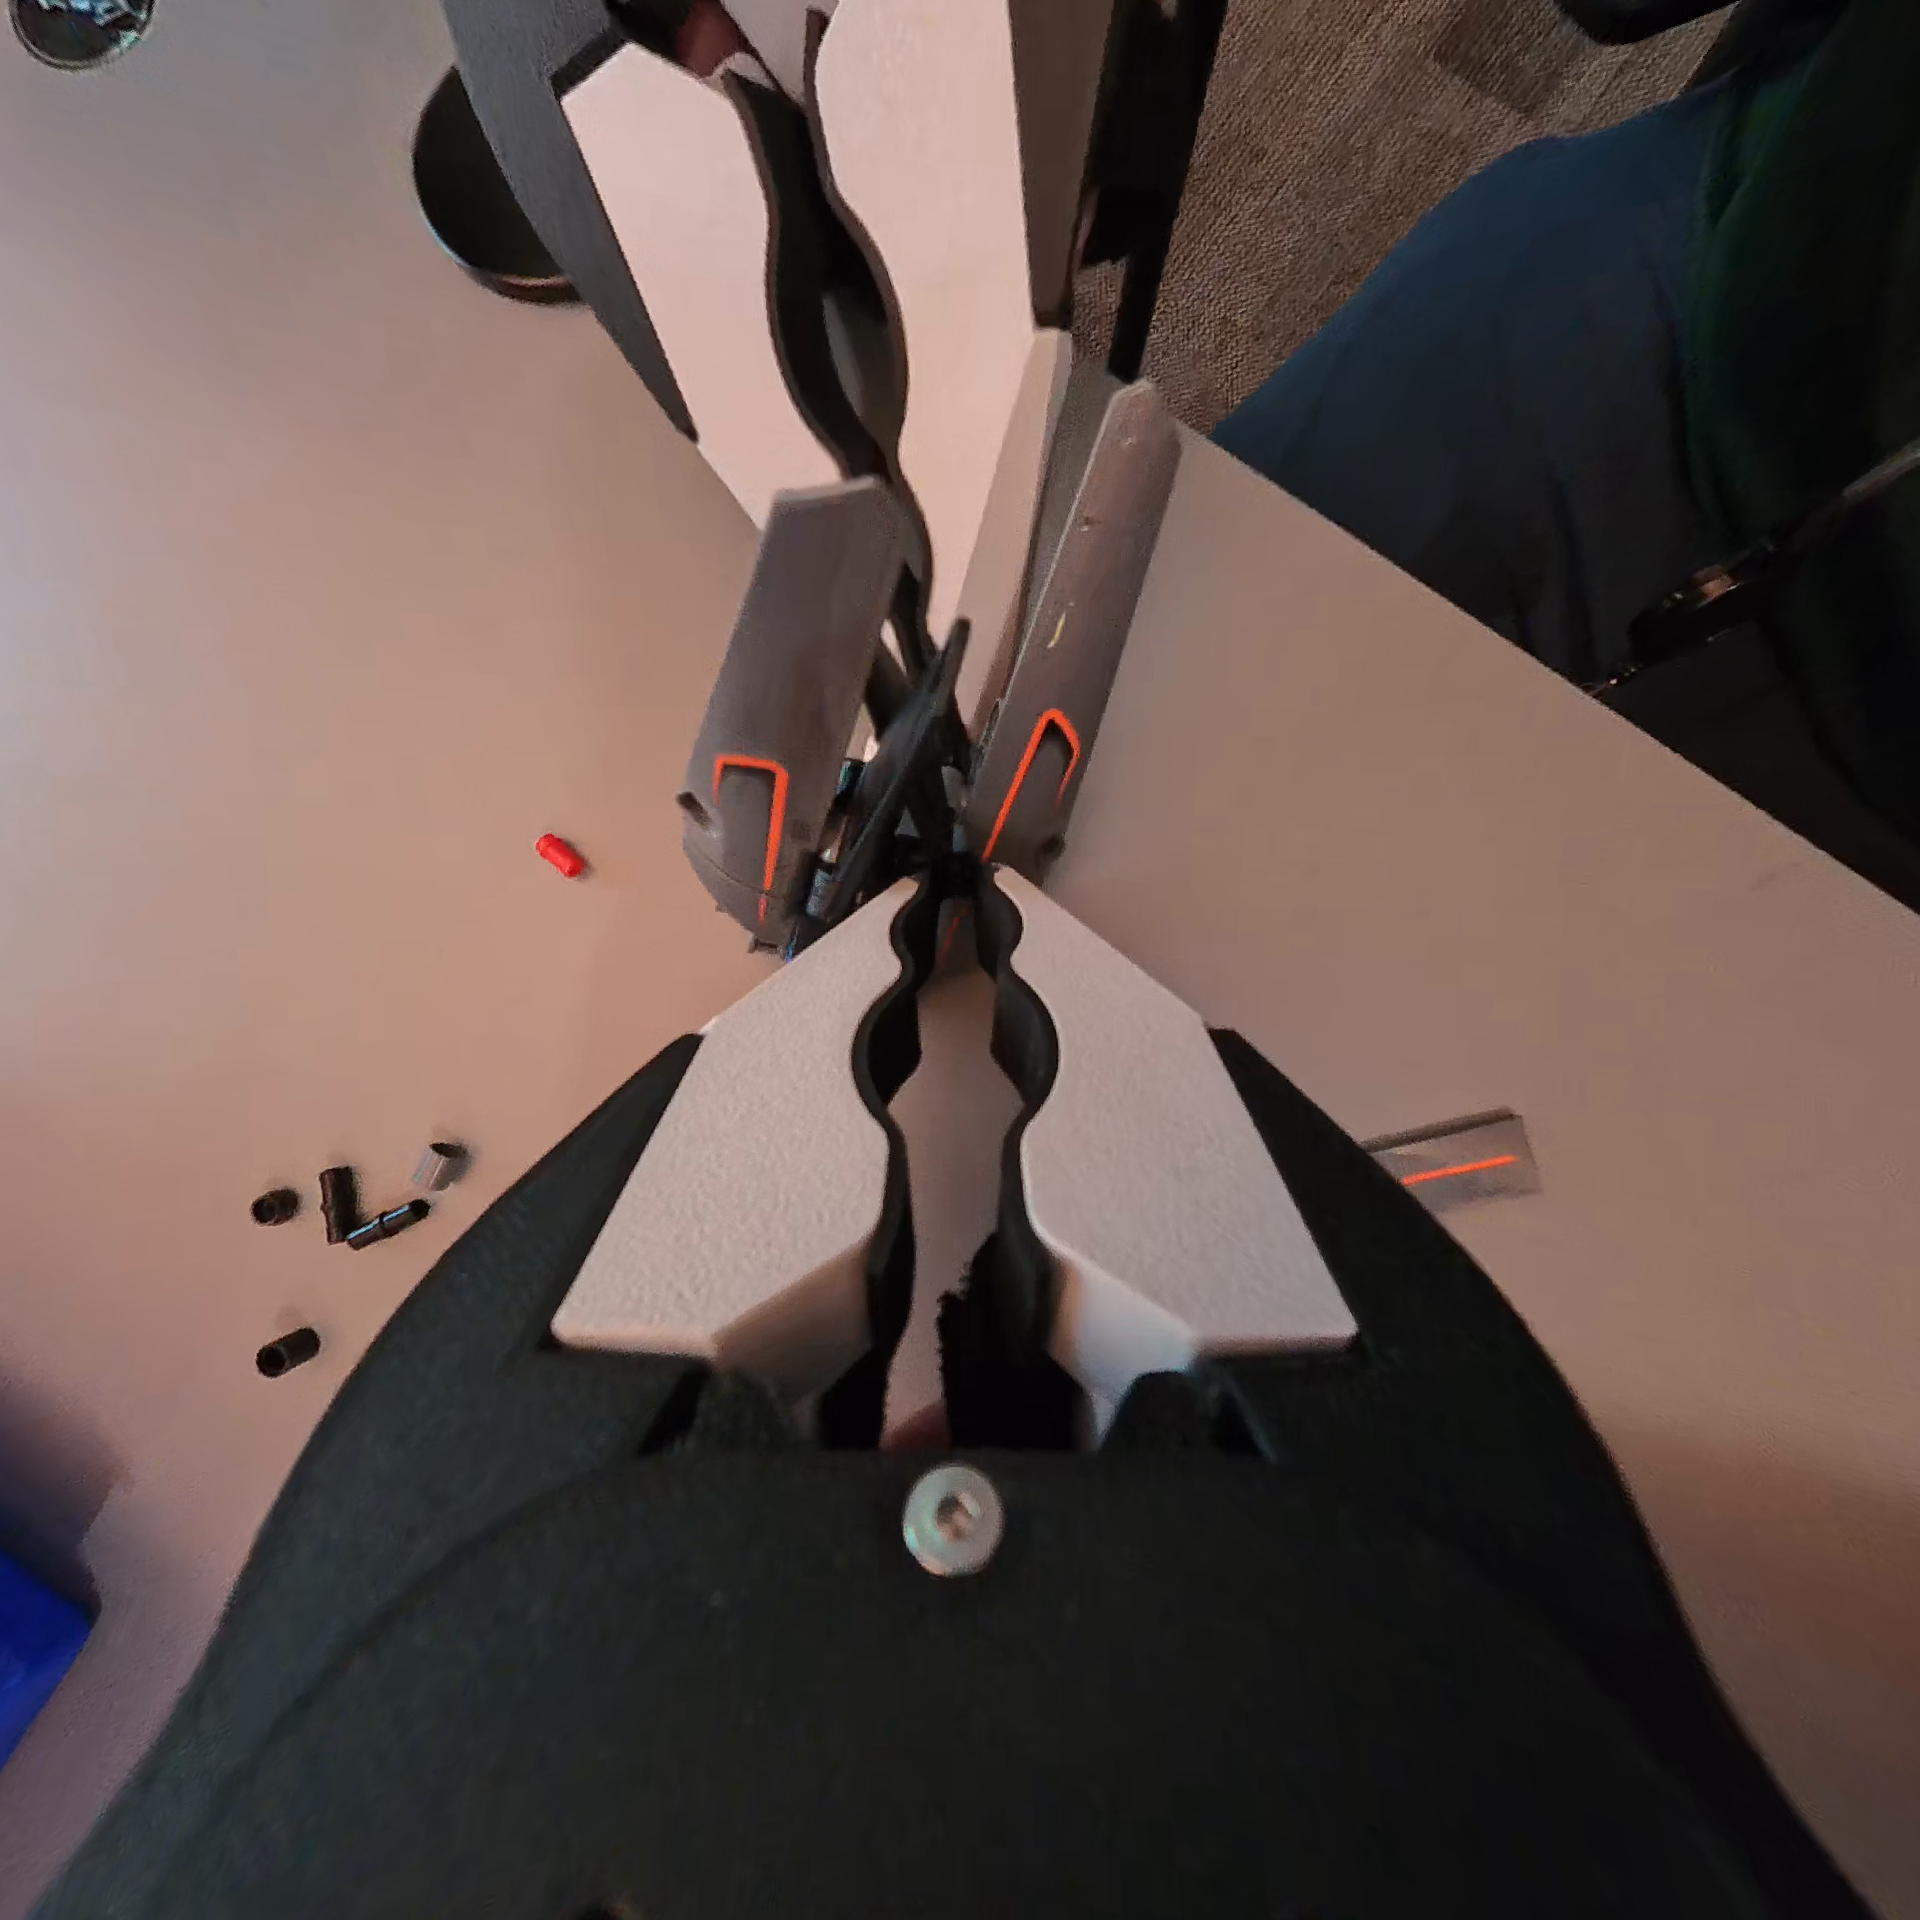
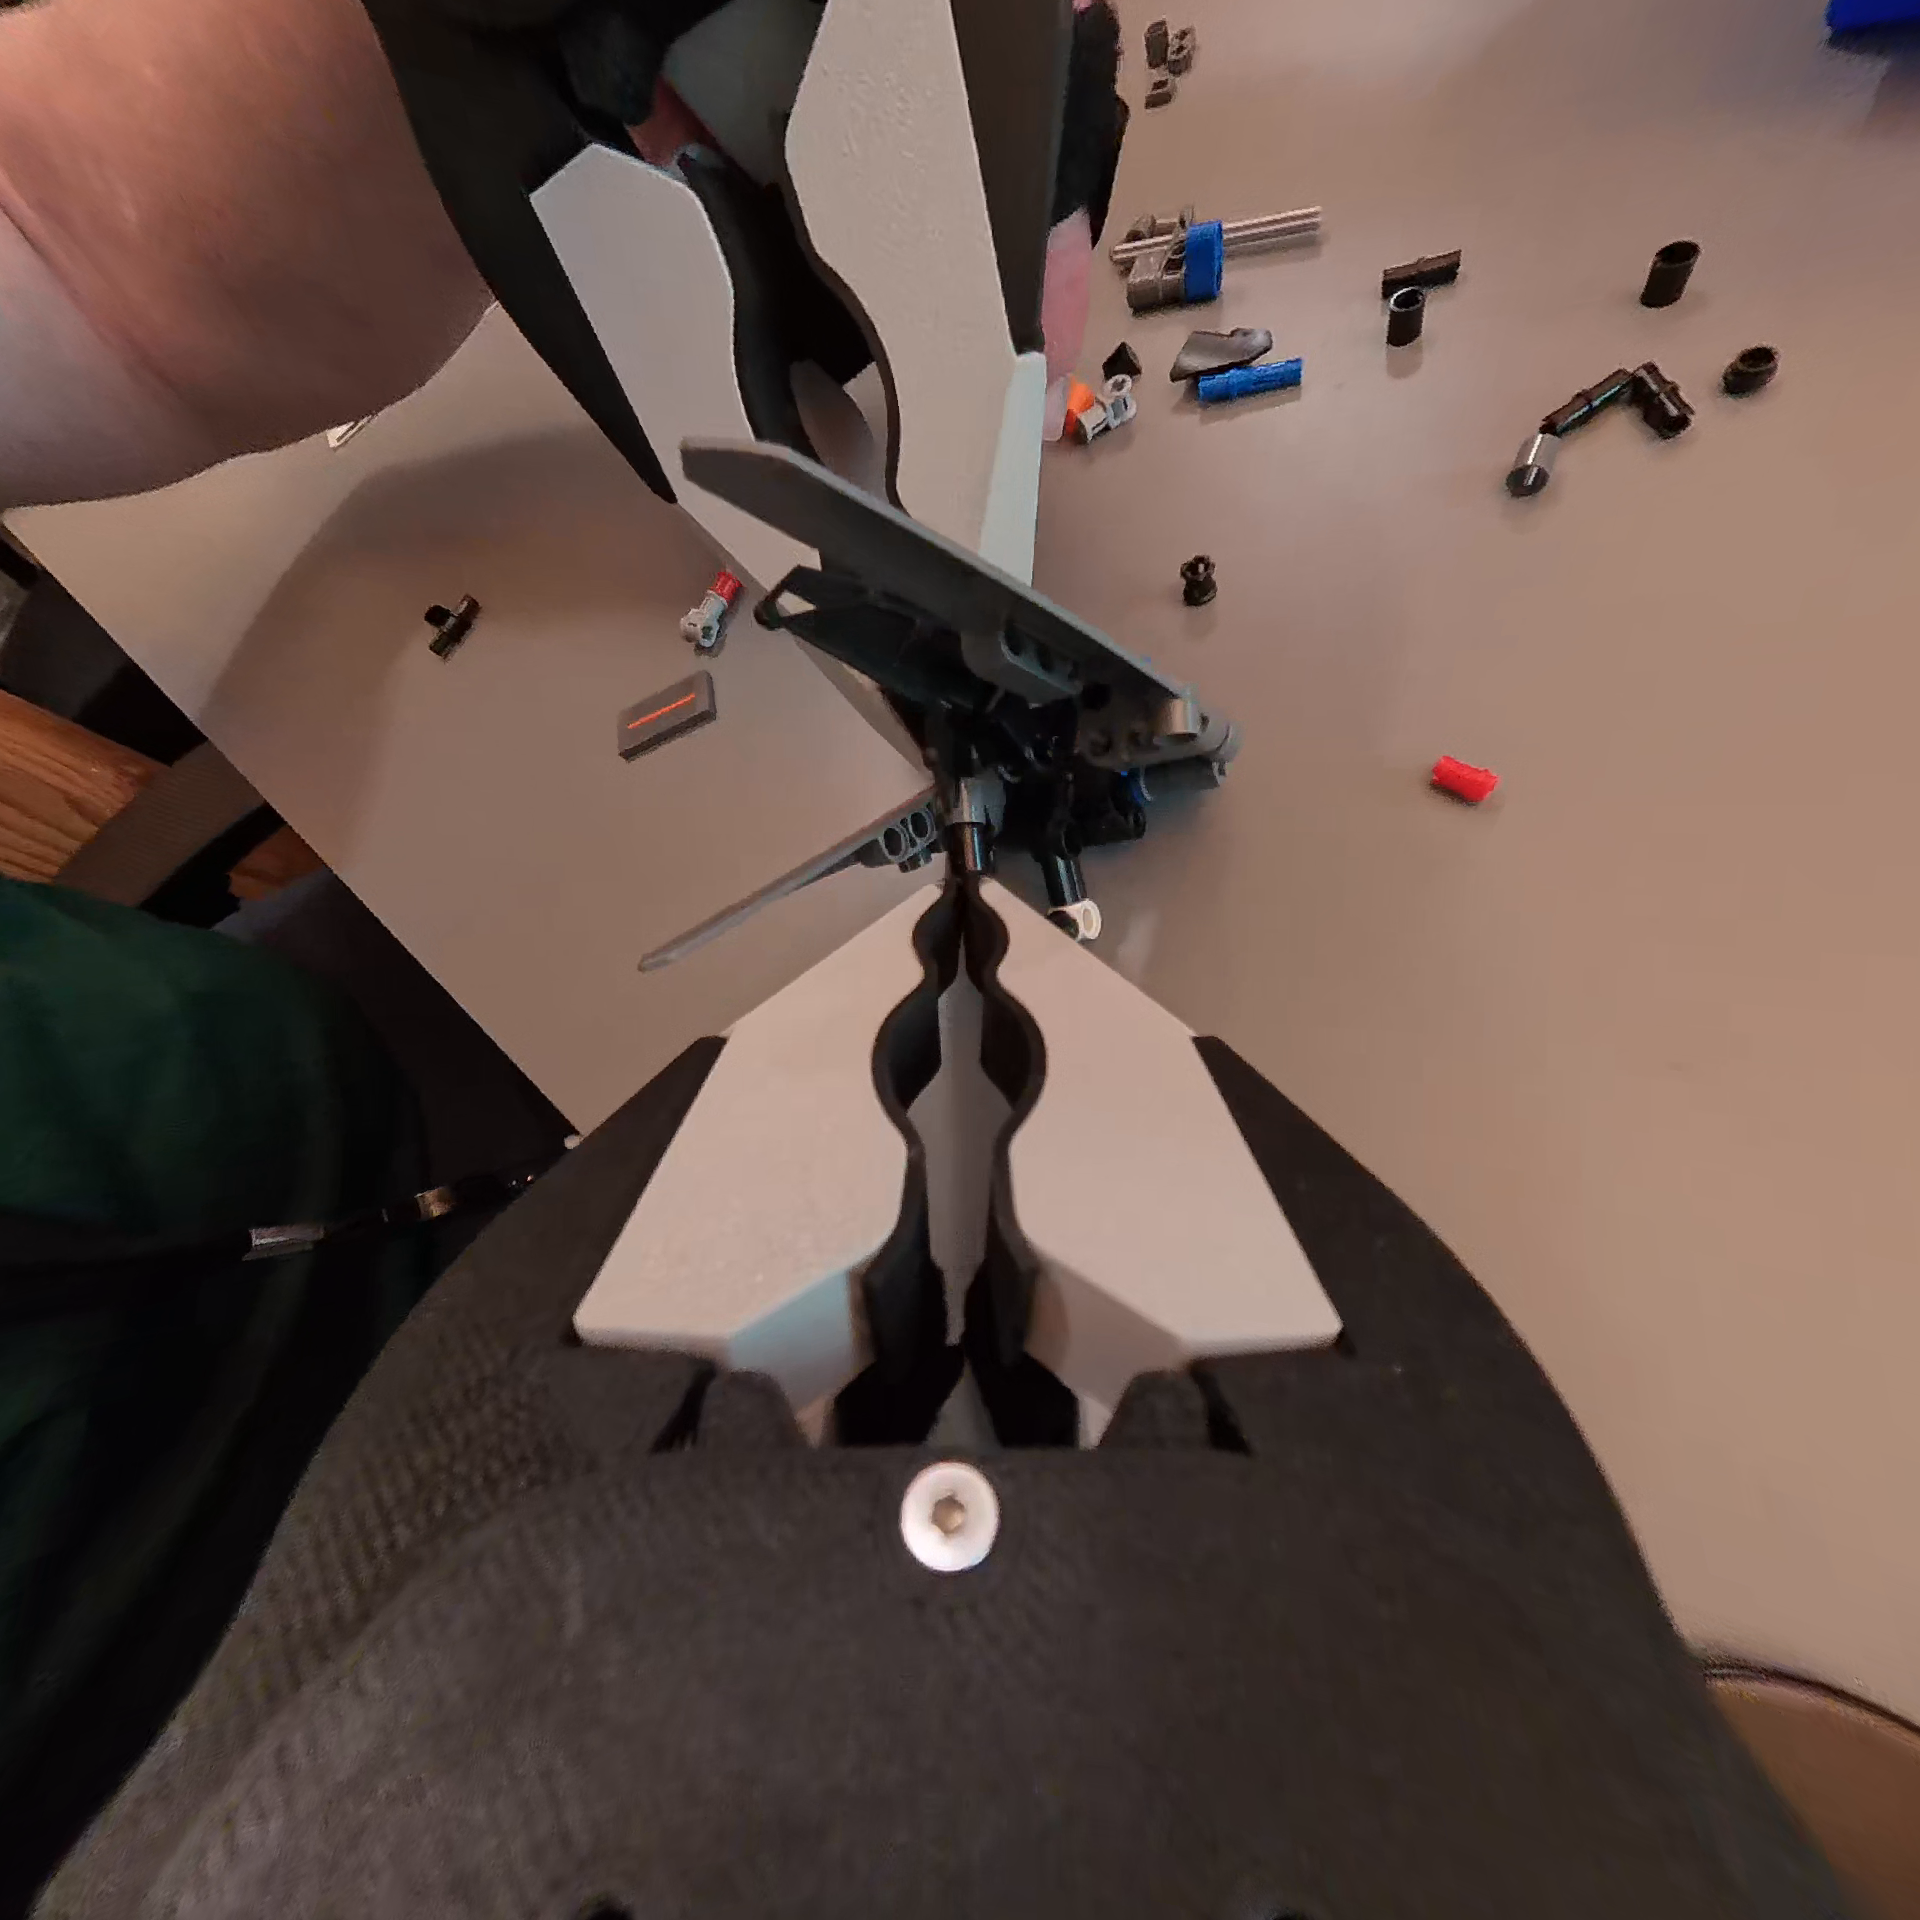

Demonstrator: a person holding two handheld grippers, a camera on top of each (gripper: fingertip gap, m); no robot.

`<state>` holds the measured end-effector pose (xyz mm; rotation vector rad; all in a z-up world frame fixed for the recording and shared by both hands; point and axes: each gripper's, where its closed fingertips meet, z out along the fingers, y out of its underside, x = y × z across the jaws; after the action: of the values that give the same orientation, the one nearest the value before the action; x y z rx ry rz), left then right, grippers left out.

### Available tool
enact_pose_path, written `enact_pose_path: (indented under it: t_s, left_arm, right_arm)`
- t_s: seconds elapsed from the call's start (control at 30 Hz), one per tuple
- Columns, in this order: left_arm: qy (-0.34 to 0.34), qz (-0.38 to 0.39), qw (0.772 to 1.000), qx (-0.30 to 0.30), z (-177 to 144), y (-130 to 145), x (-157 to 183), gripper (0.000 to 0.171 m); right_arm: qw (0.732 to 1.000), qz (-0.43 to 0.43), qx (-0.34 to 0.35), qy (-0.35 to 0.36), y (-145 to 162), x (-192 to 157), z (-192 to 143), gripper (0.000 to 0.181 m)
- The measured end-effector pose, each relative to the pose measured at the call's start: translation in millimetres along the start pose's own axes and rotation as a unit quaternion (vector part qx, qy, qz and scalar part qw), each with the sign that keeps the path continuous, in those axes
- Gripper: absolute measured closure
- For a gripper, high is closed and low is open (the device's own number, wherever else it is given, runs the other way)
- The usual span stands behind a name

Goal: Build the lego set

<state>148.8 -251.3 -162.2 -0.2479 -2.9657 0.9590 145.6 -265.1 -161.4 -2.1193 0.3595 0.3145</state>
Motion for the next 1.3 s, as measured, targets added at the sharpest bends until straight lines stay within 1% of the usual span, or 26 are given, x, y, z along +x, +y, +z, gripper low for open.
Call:
enact_pose_path:
  t_s: [0.2, 0.43, 0.57, 0.63, 0.73, 0.8, 0.87, 0.93, 1.0, 1.07, 1.13, 1.23, 1.3]
  left_arm:
    - [-0.01, 0.016, 1.0, -0.013, -2, 0, -4, 0.166]
    - [-0.014, 0.034, 0.998, -0.044, -1, 2, -9, 0.166]
    - [-0.011, 0.031, 0.999, -0.042, 1, 2, -10, 0.166]
    - [-0.008, 0.03, 0.999, -0.039, 3, 1, -8, 0.166]
    - [-0.009, 0.032, 0.999, -0.04, 4, 1, -8, 0.166]
    - [-0.008, 0.033, 0.999, -0.042, 4, 0, -9, 0.166]
    - [-0.008, 0.035, 0.998, -0.044, 5, -1, -9, 0.166]
    - [-0.007, 0.036, 0.998, -0.048, 5, -1, -9, 0.166]
    - [-0.005, 0.035, 0.998, -0.051, 5, -1, -9, 0.166]
    - [-0.004, 0.036, 0.998, -0.053, 5, -1, -9, 0.166]
    - [-0.002, 0.036, 0.998, -0.055, 5, -1, -9, 0.166]
    - [0.0, 0.034, 0.998, -0.058, 4, 0, -8, 0.166]
    - [-0.014, 0.031, 0.997, -0.068, 4, 3, -10, 0.164]
  right_arm:
    - [1.0, -0.005, -0.002, -0.006, -3, 1, -2, 0.181]
    - [1.0, -0.004, -0.013, -0.007, -2, 6, -2, 0.181]
    - [1.0, 0.0, -0.018, -0.015, 1, 5, -1, 0.181]
    - [1.0, -0.003, -0.019, -0.008, 3, 6, -4, 0.174]
    - [1.0, -0.004, -0.018, -0.001, 5, 8, -14, 0.169]
    - [1.0, -0.013, -0.001, 0.01, -2, 11, -25, 0.17]
    - [1.0, -0.018, 0.025, -0.004, -15, 7, -35, 0.17]
    - [0.999, -0.027, 0.033, -0.007, -23, 4, -38, 0.169]
    - [0.999, -0.031, 0.023, -0.013, -25, 1, -33, 0.165]
    - [0.999, -0.036, 0.015, -0.018, -25, -1, -27, 0.167]
    - [0.999, -0.038, 0.006, -0.013, -24, 1, -22, 0.18]
    - [0.999, -0.037, 0.003, -0.006, -25, 3, -21, 0.181]
    - [1.0, -0.023, 0.012, -0.015, -27, 3, -21, 0.181]
